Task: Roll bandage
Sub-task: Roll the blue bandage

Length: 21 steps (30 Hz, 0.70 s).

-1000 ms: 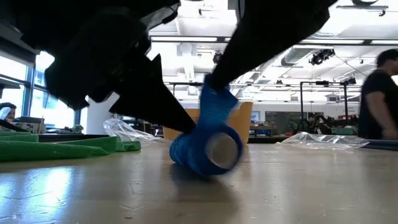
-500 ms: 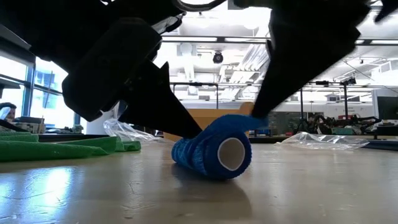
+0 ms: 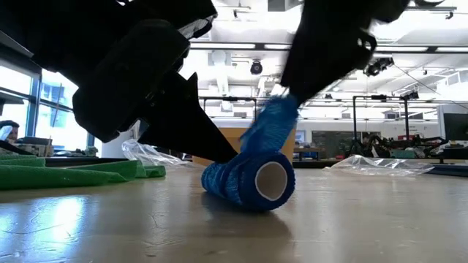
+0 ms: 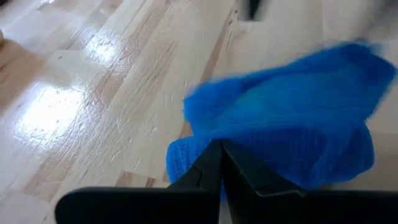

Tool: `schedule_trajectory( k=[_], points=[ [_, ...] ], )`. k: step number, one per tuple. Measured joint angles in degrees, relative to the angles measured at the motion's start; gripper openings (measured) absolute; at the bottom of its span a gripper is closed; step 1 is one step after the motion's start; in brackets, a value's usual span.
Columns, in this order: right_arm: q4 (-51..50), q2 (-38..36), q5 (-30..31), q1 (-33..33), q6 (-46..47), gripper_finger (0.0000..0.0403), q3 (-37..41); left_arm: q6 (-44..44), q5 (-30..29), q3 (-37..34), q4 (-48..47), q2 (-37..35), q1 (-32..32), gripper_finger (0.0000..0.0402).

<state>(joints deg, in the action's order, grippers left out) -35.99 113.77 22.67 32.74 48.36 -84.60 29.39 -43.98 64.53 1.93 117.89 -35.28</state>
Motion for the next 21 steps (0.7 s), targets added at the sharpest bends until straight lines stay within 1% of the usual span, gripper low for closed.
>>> schedule_trajectory(
  k=[3, 7, 9, 11, 13, 16, 21],
  points=[
    [7.34, -0.73, -1.84, 0.02, -0.81, 0.0209, 0.00, 0.80, 0.54, 0.02, -0.97, 0.00, 0.08, 0.0007],
    [15.82, -0.17, -2.32, -0.19, -3.91, 0.0209, -0.03, 2.93, 0.40, 0.07, -2.29, -0.06, -0.15, 0.0007],
    [15.59, 0.95, -2.36, -0.61, -3.20, 0.0209, -0.11, 2.19, 0.05, -0.02, -1.39, -0.04, -0.16, 0.0007],
    [13.00, 2.48, -2.04, -1.29, -1.09, 0.0209, -0.09, 0.89, -0.12, -0.06, -0.31, 0.02, -0.15, 0.0007],
    [10.87, 4.16, 0.13, -1.78, 2.62, 0.0209, -0.08, 0.35, 0.02, -0.09, -0.02, 0.02, 0.02, 0.0007],
    [9.64, 6.69, 0.64, -2.37, 6.82, 0.0208, -0.07, 2.09, 0.32, -0.03, -1.68, 0.02, -0.04, 0.0007],
    [10.44, 9.67, 0.32, -2.67, 9.55, 0.0208, -0.18, 3.94, -1.06, 0.00, -3.03, -0.02, -0.57, 0.0007]
  ],
)
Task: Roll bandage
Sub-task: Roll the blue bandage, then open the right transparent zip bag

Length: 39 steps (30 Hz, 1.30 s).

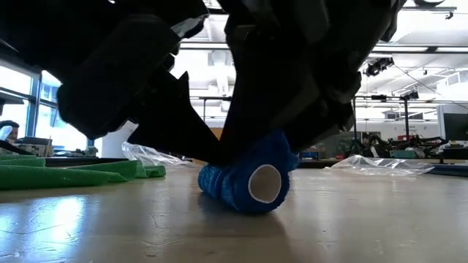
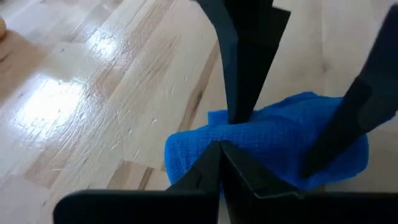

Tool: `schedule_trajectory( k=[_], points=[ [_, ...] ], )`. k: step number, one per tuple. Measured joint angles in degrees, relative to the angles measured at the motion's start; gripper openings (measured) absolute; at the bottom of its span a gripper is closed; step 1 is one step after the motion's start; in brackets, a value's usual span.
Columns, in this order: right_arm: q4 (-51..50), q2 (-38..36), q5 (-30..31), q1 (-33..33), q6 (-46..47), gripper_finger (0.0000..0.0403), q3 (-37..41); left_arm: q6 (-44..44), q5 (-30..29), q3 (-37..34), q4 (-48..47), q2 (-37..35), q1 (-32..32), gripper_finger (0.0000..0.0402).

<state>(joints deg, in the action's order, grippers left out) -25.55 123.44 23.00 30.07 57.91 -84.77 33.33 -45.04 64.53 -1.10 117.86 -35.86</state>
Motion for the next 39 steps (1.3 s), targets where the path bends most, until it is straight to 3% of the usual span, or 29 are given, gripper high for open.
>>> schedule_trajectory(
  k=[7, 15, 27, 33, 39],
  points=[
    [0.26, 2.11, -0.97, -0.03, 0.68, 0.0208, -0.15, -0.33, -1.16, -0.02, -0.31, 0.04, -0.50, 0.0007],
    [-0.51, 2.09, -2.05, 0.25, -4.17, 0.0208, -0.15, -0.70, -10.77, -0.27, -5.25, -4.00, -4.62, 0.0007],
    [-6.86, -8.16, 1.26, 3.09, -13.41, 0.0208, 0.35, 2.39, -15.20, -0.13, -7.24, -8.16, -6.27, 0.0007],
    [-21.22, -15.17, 3.10, 4.12, -11.25, 0.0208, 0.33, 5.65, -15.83, -0.09, -9.22, -8.33, -6.19, 0.0007],
    [-48.81, -23.06, 3.72, -1.30, -4.23, 0.0208, 4.15, 13.62, -14.55, -0.09, -15.97, -8.27, -6.21, 0.0007]
  ],
)
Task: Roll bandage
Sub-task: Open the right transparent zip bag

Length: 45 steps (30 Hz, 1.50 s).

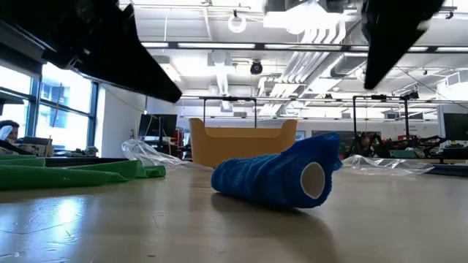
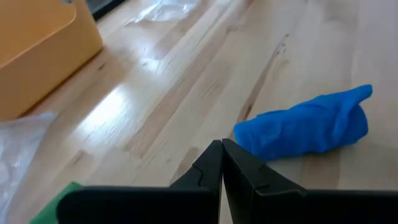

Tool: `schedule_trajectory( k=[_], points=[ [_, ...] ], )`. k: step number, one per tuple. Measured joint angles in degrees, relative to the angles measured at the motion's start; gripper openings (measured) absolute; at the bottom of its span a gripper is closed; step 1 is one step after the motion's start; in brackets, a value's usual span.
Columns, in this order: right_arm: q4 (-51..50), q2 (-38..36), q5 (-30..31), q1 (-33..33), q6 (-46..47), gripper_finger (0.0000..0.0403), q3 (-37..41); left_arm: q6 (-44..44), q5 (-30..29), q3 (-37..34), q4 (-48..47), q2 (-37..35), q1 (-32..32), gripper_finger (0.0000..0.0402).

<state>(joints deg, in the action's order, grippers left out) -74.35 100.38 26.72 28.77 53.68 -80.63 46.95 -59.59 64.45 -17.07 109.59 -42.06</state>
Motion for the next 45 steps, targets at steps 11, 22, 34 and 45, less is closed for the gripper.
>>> schedule_trajectory(
  k=[11, 22, 34, 45],
  points=[
    [9.02, -16.16, 3.47, -24.69, 23.32, 0.0208, 37.24, 1.56, 1.07, 0.00, -1.09, 0.32, -1.66, 0.0007],
    [61.79, -17.47, -14.75, -19.77, 3.64, 0.0208, 42.77, 2.10, 1.27, 0.02, -0.69, 0.32, -3.43, 0.0007],
    [78.04, -13.72, 1.96, -0.64, -1.59, 0.0208, 35.04, 13.57, 15.36, 0.04, -3.56, 0.23, 4.29, 0.0007],
    [69.23, 3.77, -0.57, -9.66, 5.36, 0.0208, 30.49, 3.78, 33.96, -0.01, -6.43, 2.40, 19.09, 0.0007]
  ],
)
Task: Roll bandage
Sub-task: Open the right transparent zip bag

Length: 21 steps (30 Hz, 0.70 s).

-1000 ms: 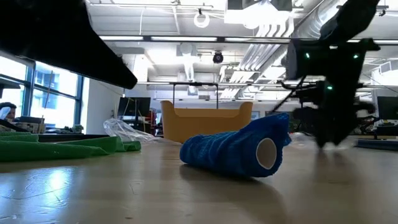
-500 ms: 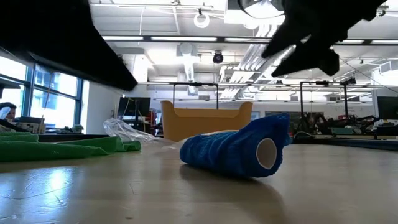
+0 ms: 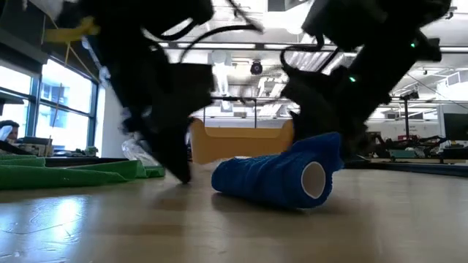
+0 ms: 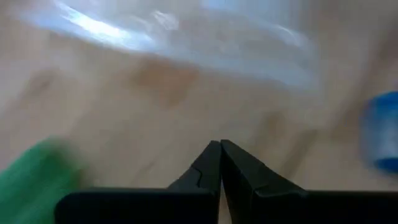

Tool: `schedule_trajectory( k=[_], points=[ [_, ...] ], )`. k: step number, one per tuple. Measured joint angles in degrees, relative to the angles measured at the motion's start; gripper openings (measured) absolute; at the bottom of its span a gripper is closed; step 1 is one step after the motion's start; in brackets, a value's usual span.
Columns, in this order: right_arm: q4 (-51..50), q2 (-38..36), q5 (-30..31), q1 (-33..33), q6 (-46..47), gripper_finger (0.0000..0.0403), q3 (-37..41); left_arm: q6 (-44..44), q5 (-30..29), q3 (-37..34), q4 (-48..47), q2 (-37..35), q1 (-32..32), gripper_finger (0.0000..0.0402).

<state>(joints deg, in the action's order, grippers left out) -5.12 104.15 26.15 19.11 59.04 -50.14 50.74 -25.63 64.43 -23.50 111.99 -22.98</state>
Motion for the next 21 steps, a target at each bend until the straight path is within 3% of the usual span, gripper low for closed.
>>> schedule_trajectory(
  k=[4, 6, 8, 11, 14, 21],
  points=[
    [-26.65, -3.35, 7.70, 2.92, 8.58, 0.0208, -4.44, -4.61, 4.13, 0.00, 12.87, 0.02, -3.06, 0.0007],
    [-37.31, -5.37, 10.34, 5.32, 11.30, 0.0208, -7.09, -5.02, 2.51, -0.03, 15.01, -1.94, -4.75, 0.0007],
    [-41.84, -6.96, 12.67, 7.98, 11.65, 0.0208, -9.87, -5.86, -1.33, 0.25, 15.55, -3.73, -5.72, 0.0007],
    [-40.18, -7.64, 15.38, 11.27, 7.13, 0.0208, -11.92, -6.47, -6.08, 0.00, 14.05, -4.63, -6.41, 0.0007],
    [-33.01, -7.59, 15.60, 11.62, 0.72, 0.0208, -12.45, -5.94, -6.51, 0.10, 14.65, -5.66, -7.25, 0.0007],
    [-25.98, -3.15, 12.29, 1.82, -10.93, 0.0208, -9.24, -3.84, -6.84, 0.05, 13.66, -5.52, -10.56, 0.0007]
  ],
)
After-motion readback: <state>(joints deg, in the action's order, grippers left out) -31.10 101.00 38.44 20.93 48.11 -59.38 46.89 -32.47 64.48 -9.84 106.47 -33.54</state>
